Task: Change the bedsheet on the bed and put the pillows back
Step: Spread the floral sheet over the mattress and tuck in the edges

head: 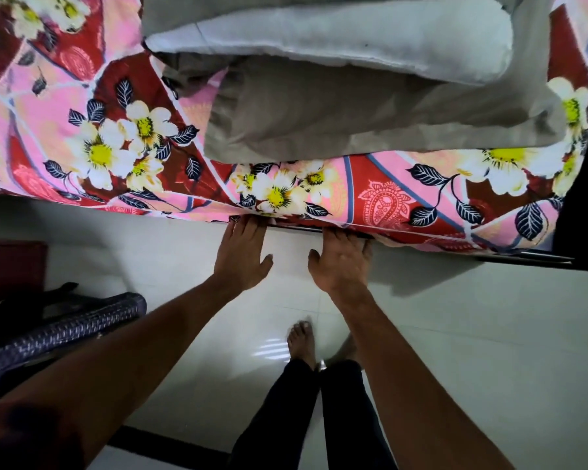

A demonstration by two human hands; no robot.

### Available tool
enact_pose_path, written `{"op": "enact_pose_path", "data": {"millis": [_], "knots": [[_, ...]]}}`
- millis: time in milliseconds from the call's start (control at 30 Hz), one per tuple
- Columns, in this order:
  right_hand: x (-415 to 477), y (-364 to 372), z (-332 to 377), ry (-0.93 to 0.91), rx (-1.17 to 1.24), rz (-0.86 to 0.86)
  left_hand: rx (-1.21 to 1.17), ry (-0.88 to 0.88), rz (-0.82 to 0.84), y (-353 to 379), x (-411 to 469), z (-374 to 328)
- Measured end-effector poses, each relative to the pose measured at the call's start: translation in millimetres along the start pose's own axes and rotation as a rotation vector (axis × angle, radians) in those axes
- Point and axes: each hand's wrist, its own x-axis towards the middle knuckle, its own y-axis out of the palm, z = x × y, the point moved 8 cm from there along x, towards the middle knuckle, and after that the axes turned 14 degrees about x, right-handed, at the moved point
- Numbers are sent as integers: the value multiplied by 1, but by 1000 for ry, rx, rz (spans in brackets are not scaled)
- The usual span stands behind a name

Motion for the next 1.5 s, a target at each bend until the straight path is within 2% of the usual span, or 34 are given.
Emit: {"op": "enact_pose_path", "data": {"millis": [100, 200, 300, 367, 467, 533, 600, 733, 833, 933, 1000, 1133, 1267, 1367, 1500], "knots": [[-18, -6, 34, -215, 63, -151, -70, -56, -25, -4, 5, 3], [-15, 23, 65, -392, 100, -68, -234, -122, -41, -9, 11, 9], [6, 50, 72, -275, -4, 81, -399, -75, -127, -15, 3, 21], [10, 65, 75, -181, -100, 139, -406, -1, -168, -13, -10, 33], [6, 73, 75, -69, -176, 181, -280, -54, -175, -2, -29, 58], [9, 77, 78, 31, -159, 169, -153, -104, -107, 8, -25, 78], [9, 81, 86, 101, -141, 114, -74, -67, -58, 13, -16, 89], [12, 75, 98, 133, -112, -18, -13, -10, 77, 12, -3, 87], [12, 61, 106, 138, -58, -148, -135, -120, 116, 1, 9, 95], [-4, 64, 136, -53, -8, -269, -226, -139, 91, -7, 15, 99], [-9, 85, 151, -145, 34, -243, -313, -94, 50, -8, 11, 103], [13, 105, 150, -37, -49, -172, -418, 64, -28, 5, -1, 113], [13, 123, 147, 18, -170, -27, -343, 151, -167, 12, -22, 120], [19, 122, 150, 67, -173, -34, -217, 179, -113, 17, -23, 115], [25, 122, 156, 120, -108, -5, -93, 126, 13, 25, -14, 111]]}}
